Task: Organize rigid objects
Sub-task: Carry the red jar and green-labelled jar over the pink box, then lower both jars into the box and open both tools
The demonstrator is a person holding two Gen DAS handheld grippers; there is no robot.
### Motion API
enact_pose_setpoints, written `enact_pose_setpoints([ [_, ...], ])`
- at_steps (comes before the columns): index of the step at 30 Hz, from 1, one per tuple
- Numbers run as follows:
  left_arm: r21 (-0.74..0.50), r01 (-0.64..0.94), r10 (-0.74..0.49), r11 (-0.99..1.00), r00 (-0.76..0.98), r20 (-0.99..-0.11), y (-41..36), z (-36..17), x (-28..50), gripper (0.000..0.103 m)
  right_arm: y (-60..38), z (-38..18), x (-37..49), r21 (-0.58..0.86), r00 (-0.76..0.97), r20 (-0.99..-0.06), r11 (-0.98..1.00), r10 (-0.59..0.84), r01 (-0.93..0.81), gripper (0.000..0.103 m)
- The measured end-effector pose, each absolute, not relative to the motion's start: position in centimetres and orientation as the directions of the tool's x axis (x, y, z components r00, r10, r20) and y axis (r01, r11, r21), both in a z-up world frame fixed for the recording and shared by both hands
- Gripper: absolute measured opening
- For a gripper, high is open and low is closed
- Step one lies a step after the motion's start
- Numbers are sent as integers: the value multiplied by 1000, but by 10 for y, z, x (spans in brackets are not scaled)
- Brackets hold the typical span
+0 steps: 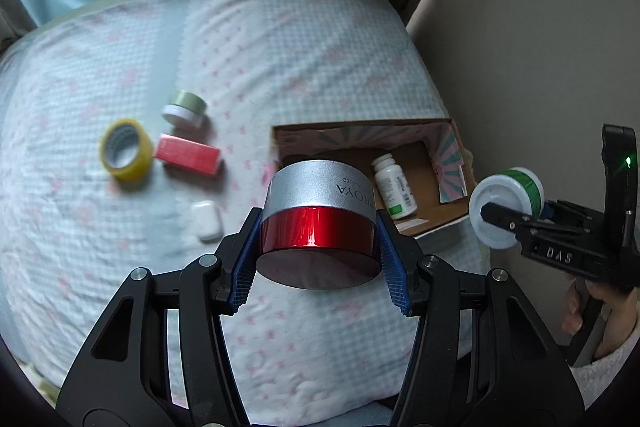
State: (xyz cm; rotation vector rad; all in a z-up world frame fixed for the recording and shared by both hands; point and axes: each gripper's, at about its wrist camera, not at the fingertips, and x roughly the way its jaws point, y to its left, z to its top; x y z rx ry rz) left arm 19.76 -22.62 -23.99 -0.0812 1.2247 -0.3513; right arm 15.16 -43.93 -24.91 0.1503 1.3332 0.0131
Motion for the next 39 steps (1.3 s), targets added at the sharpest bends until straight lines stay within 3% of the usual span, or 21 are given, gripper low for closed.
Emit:
enact_pose_setpoints([
  [14, -173, 270, -214, 947, 133, -968, -313, -356, 281, 51, -500, -360, 205, 31, 124, -992, 998, 24, 57, 53],
  [22, -147, 292, -171, 945, 59, -984, -342, -425, 317, 51, -485, -388, 213, -103, 197, -977, 988, -79, -115, 53],
  [32, -88, 329, -109, 940, 45, -993, -353, -441, 318, 52, -484, -399, 221, -103, 186, -979, 987, -79, -125, 53],
  [33, -85, 336, -108, 938, 52, -993, -354, -439, 318, 61, -484, -399, 222, -105, 193, -978, 988, -82, -113, 54],
  [34, -91, 339, -117, 936, 57, -992, -355, -437, 318, 91, -482, -398, 223, -111, 220, -972, 988, -85, -109, 56],
  [35, -94, 347, -124, 933, 67, -990, -356, -432, 317, 102, -480, -394, 222, -108, 255, -964, 988, -78, -107, 75],
  [36, -88, 356, -128, 930, 90, -988, -356, -426, 316, 103, -479, -388, 222, -100, 279, -958, 989, -66, -109, 103],
  [39, -70, 374, -121, 925, 113, -986, -357, -418, 313, 103, -477, -379, 217, -82, 299, -953, 991, -48, -101, 103],
])
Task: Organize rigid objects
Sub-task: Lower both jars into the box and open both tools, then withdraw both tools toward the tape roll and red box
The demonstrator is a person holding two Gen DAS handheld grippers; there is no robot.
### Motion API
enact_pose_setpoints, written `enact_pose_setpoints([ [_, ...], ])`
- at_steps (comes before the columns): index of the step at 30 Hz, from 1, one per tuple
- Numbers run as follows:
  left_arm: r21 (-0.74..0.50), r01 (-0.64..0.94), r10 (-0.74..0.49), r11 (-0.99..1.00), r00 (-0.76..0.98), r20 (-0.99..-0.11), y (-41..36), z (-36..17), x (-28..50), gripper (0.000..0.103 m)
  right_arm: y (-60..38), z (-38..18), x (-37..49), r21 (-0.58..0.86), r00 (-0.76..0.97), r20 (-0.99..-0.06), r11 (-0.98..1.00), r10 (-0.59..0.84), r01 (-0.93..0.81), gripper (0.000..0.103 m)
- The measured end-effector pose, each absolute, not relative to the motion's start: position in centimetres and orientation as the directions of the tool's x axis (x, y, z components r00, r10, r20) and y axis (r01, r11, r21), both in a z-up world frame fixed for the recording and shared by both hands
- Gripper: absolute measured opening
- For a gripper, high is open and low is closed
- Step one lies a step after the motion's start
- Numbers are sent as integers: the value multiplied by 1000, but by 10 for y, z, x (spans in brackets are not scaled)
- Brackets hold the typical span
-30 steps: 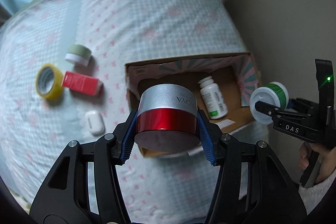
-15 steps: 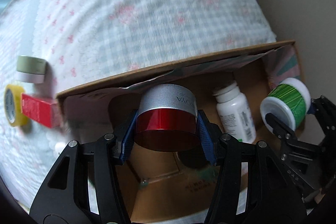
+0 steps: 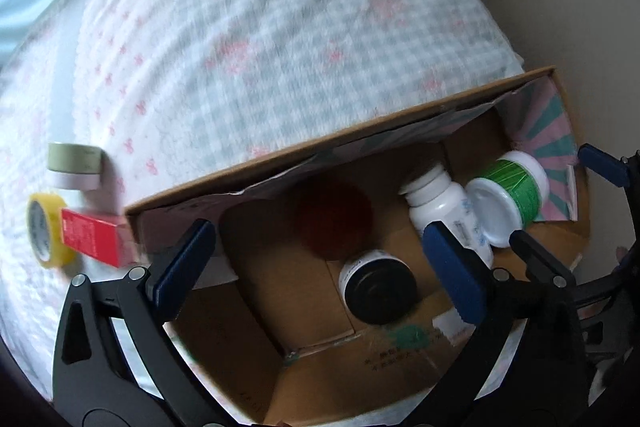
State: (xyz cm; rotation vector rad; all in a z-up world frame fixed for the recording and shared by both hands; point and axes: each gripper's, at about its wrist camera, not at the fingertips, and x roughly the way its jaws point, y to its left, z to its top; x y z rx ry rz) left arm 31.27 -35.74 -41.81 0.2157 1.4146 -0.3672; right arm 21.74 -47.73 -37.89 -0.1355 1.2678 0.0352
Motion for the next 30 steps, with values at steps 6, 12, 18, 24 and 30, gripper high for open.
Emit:
enact_pose_setpoints([
  [6, -66, 346, -111, 936, 111, -988, -344, -406, 317, 103, -479, -378, 205, -37, 279, -960, 997, -19, -61, 103],
  [12, -59, 337, -109, 940, 132, -985, -336, -385, 306, 103, -477, -368, 200, -43, 277, -961, 998, -26, -55, 103],
  [18, -45, 343, -109, 938, 171, -979, -334, -361, 292, 103, -478, -350, 195, -40, 275, -961, 998, -25, -47, 103],
  [24, -36, 336, -116, 941, 221, -968, -324, -323, 273, 103, -468, -322, 186, -74, 299, -953, 995, -51, -67, 103],
  [30, -32, 315, -125, 949, 280, -952, -302, -278, 245, 103, -454, -273, 170, -92, 347, -936, 991, -52, -100, 103],
])
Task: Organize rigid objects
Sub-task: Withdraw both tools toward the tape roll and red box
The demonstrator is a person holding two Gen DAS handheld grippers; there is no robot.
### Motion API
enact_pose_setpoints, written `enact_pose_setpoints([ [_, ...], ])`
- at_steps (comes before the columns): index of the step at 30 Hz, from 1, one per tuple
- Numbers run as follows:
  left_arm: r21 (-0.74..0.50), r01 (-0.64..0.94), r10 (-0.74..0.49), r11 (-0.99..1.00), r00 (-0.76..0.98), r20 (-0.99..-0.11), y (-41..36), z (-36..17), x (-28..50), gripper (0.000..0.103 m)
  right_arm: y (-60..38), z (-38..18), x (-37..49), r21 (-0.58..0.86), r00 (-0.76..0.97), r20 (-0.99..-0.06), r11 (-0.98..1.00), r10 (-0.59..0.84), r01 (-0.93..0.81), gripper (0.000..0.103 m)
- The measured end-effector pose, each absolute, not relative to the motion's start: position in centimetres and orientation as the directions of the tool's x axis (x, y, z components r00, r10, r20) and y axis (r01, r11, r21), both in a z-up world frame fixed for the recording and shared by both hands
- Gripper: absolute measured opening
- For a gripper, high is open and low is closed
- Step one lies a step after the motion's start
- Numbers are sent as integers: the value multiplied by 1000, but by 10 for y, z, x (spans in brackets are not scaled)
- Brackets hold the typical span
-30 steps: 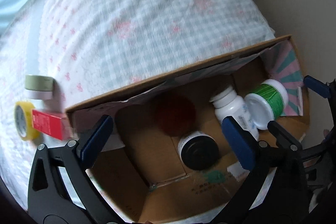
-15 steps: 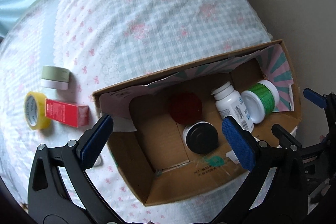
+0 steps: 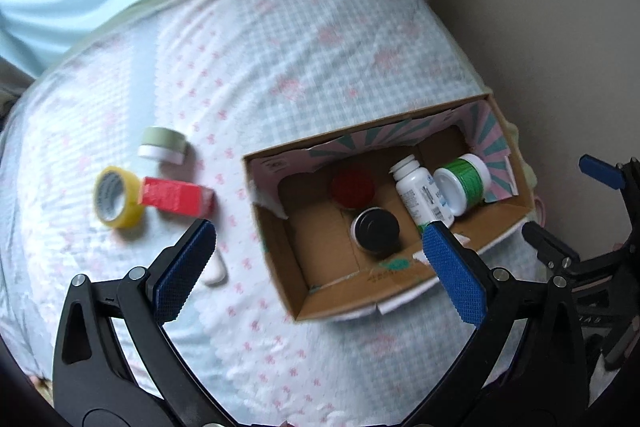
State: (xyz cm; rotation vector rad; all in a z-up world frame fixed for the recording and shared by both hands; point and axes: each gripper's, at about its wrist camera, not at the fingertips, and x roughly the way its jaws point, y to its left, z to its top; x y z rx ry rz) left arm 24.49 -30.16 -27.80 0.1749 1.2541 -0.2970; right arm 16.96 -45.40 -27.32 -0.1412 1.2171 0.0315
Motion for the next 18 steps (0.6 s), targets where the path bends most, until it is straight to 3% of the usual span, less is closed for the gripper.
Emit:
enact_pose_setpoints([
  [5, -48, 272, -144, 961, 343, -928, -259, -236, 207, 103, -435, -229, 153, -80, 437, -899, 992, -29, -99, 103],
  [11, 5, 176, -72, 984, 431, -900, -189, -200, 166, 103, -403, -194, 138, -53, 469, -883, 992, 7, -115, 103],
  [18, -18, 111, -66, 994, 445, -893, -98, -191, 142, 103, -346, -170, 117, -5, 506, -861, 995, 45, -96, 103],
])
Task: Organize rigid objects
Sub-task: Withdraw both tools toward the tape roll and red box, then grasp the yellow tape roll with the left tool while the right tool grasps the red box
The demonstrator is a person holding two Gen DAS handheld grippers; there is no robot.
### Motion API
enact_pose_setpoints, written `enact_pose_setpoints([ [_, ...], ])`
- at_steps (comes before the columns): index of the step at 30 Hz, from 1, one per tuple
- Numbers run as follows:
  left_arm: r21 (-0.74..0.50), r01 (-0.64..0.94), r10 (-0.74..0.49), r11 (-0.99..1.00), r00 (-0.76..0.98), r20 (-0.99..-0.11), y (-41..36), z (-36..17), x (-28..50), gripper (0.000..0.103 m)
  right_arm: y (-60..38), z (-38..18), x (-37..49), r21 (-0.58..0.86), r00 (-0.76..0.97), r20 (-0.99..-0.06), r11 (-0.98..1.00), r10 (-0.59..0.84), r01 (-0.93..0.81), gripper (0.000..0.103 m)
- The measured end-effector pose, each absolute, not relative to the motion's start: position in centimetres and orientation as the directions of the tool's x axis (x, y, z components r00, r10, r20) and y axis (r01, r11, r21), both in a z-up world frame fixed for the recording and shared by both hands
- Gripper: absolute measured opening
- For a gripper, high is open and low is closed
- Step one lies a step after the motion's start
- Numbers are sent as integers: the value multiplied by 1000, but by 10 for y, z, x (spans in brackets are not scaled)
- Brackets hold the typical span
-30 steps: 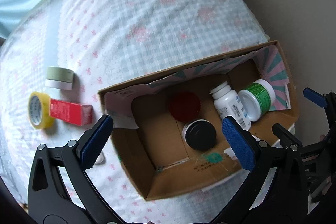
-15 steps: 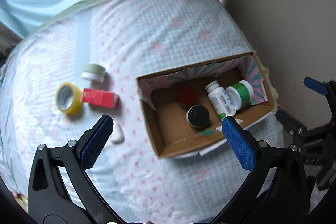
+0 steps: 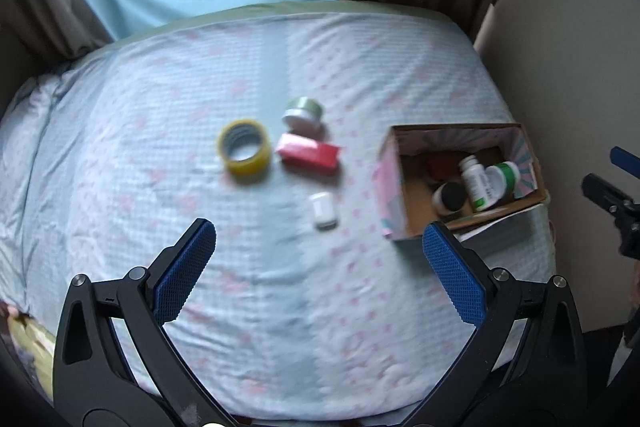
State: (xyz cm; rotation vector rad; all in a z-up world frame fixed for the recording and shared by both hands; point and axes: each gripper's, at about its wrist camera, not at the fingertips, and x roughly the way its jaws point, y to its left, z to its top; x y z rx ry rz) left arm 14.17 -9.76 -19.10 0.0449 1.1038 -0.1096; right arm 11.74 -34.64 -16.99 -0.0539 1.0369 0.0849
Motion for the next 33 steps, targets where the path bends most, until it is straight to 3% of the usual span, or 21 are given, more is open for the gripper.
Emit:
enact_pose_setpoints([
  [17, -46, 238, -145, 970, 418, -897, 53, -208, 176, 103, -198, -175, 144, 99, 491, -868, 995, 72, 30, 103],
  [23, 13, 307, -105, 952, 364, -925, 72, -261, 219, 103, -170, -210, 187, 84, 448, -892, 996, 65, 22, 103],
  [29, 37, 351, -94, 936, 348, -933, 68, -319, 263, 103, -152, -257, 236, 10, 382, -923, 993, 53, -113, 103],
  [33, -36, 363, -153, 931, 297, -942, 59, -367, 294, 103, -144, -295, 269, -26, 324, -944, 969, 57, -247, 103],
])
